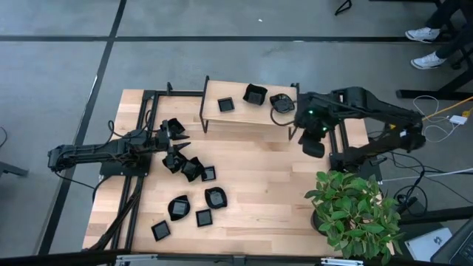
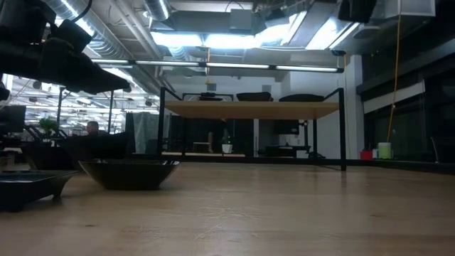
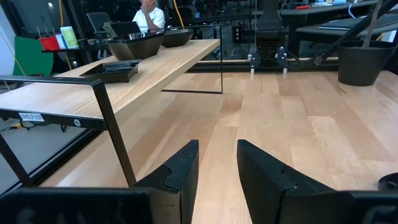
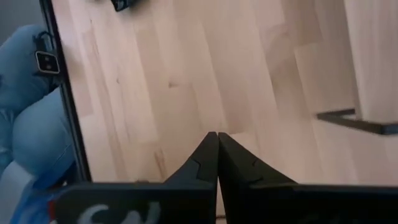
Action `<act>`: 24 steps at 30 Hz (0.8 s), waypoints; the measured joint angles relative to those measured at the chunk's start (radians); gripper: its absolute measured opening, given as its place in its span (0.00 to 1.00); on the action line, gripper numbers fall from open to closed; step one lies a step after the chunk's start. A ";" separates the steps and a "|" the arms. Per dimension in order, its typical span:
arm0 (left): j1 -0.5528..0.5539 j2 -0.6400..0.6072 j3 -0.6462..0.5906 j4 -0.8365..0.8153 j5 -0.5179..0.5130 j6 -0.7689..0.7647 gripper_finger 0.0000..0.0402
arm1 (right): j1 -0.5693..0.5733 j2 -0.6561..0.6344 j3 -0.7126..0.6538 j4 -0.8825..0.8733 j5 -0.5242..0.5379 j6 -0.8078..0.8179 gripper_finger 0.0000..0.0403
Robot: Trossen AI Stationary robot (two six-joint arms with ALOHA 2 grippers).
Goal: Pick & Place Mini shaped plates
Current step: Stack the distorted square plate on top of the distorted square plate on the shelf
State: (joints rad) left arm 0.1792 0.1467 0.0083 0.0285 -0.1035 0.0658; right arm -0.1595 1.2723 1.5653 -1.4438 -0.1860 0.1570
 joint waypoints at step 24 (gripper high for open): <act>0.000 0.000 0.000 0.000 0.000 0.000 0.26 | 0.000 -0.044 -0.626 0.815 -0.095 -0.007 0.01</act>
State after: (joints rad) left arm 0.1792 0.1467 0.0083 0.0287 -0.1032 0.0658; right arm -0.1593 1.2285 0.9392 -0.6285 -0.2813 0.1501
